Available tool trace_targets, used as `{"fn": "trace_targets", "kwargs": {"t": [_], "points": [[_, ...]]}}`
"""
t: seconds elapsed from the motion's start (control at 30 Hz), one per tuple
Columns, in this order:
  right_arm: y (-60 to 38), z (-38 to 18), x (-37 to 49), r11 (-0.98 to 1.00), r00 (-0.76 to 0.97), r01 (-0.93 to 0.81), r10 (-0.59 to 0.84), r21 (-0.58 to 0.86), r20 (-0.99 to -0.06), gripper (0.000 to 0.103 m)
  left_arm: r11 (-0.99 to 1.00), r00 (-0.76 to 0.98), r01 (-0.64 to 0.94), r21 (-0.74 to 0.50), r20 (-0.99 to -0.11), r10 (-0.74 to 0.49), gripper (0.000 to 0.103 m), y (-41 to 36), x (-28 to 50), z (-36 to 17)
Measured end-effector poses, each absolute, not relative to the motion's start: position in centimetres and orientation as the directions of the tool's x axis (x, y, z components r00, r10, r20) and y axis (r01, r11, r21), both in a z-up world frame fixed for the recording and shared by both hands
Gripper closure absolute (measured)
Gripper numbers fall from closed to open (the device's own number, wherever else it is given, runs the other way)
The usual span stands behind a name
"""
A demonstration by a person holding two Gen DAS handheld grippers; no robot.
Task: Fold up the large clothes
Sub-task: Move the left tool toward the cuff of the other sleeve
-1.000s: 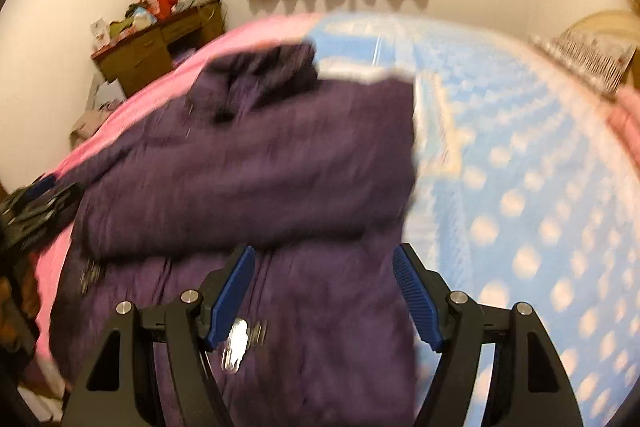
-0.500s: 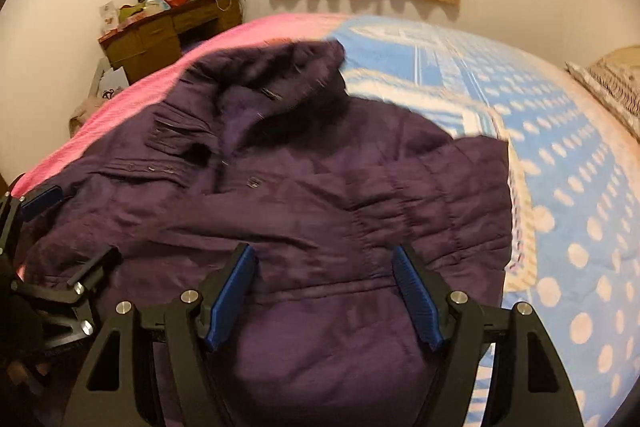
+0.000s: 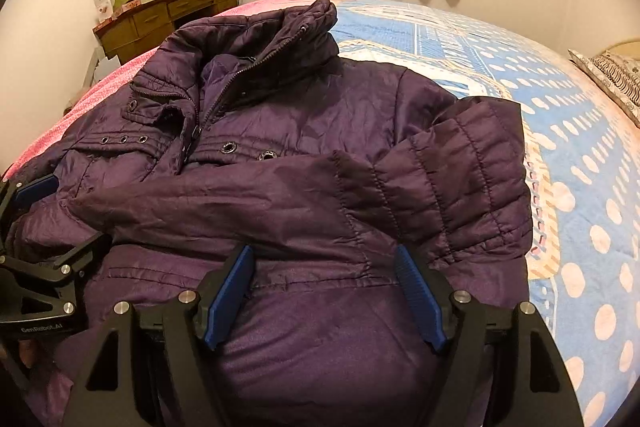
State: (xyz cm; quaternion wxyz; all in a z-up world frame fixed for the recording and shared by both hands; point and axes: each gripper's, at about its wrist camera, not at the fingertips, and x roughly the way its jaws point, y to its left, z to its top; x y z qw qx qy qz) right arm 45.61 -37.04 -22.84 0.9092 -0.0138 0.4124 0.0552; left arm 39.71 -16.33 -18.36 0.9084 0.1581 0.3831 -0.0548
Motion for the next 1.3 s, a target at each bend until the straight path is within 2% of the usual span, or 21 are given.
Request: {"fn": "trace_targets", "kwargs": {"t": [0.83,1.3], "points": [[-35.8,-23.5,46.3,0.993,0.649,-0.110,0.033,-0.051,-0.760,0.027,0.954,0.661,0.224,0.198,-0.750,0.001,0.000,-16.1,40.8,-18.8],[-35.5,-23.6,46.3,0.991,0.650,-0.107,0.012,-0.076,-0.760,0.027,0.950,0.670,0.219,0.223,-0.742,0.020,0.000,-16.2,40.7,-18.8]]}}
